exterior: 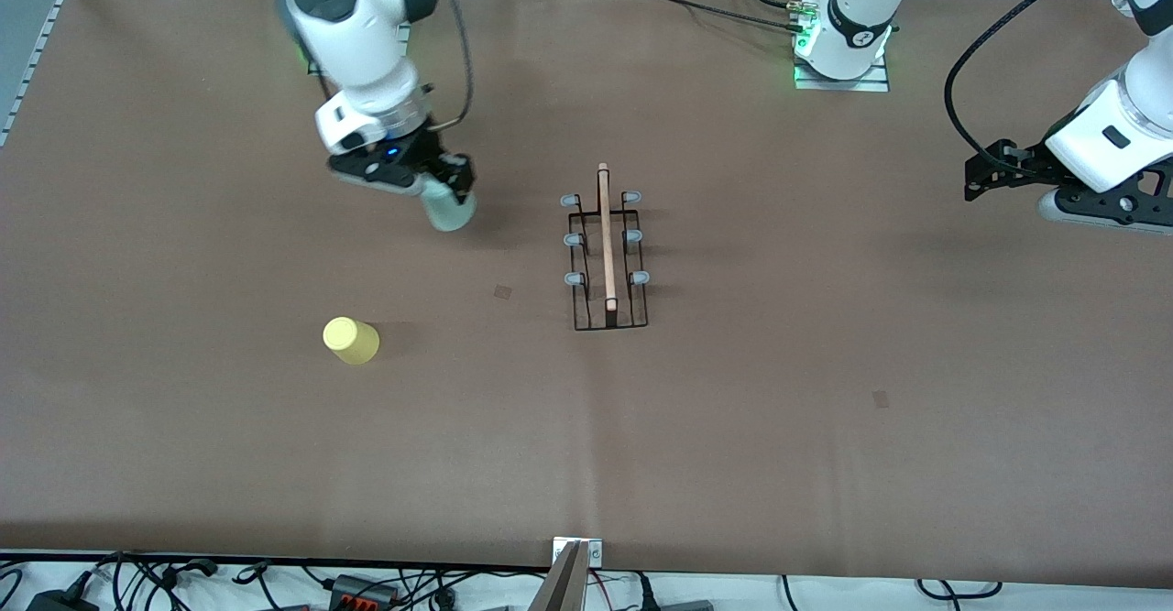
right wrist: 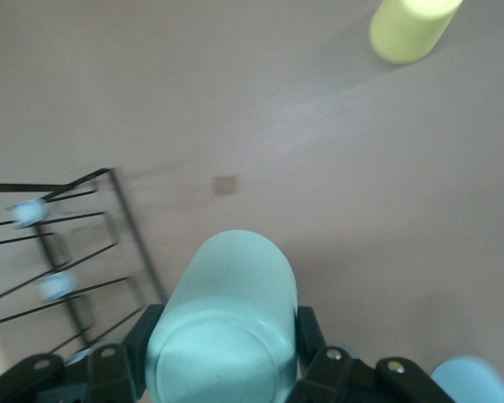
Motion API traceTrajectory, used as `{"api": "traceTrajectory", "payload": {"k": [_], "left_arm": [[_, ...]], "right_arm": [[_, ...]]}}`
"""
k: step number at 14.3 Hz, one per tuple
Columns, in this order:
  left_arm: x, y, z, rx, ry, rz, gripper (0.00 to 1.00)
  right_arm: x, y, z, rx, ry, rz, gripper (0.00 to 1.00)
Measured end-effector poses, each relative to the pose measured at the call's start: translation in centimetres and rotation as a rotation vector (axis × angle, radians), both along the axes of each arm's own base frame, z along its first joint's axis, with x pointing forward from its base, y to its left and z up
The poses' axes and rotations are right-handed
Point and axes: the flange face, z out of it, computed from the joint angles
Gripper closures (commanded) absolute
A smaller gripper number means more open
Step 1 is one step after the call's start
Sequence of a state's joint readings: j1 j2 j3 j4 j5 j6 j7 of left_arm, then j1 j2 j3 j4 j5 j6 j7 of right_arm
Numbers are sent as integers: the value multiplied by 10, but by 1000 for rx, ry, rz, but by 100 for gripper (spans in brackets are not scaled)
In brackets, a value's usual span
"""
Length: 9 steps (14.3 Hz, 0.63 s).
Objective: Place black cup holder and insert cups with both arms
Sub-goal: 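Lift the teal cup with the right gripper while the left gripper withdraws, then carry the teal cup over the rack and lower it onto a peg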
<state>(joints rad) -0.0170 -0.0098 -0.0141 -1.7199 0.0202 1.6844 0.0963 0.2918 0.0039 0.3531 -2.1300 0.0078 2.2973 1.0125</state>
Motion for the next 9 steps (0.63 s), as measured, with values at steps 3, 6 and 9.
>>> {"api": "traceTrajectory", "payload": {"k": [3, 6, 9], "left_arm": [[1, 1, 9, 0, 4, 2, 0], [12, 2, 24, 0, 4, 14, 0], [14, 1, 24, 0, 59, 14, 0]], "right_arm": [[-6, 66, 4, 45, 40, -114, 89], [-20, 123, -16, 40, 51, -171, 89], [-20, 144, -37, 24, 61, -195, 89]]}}
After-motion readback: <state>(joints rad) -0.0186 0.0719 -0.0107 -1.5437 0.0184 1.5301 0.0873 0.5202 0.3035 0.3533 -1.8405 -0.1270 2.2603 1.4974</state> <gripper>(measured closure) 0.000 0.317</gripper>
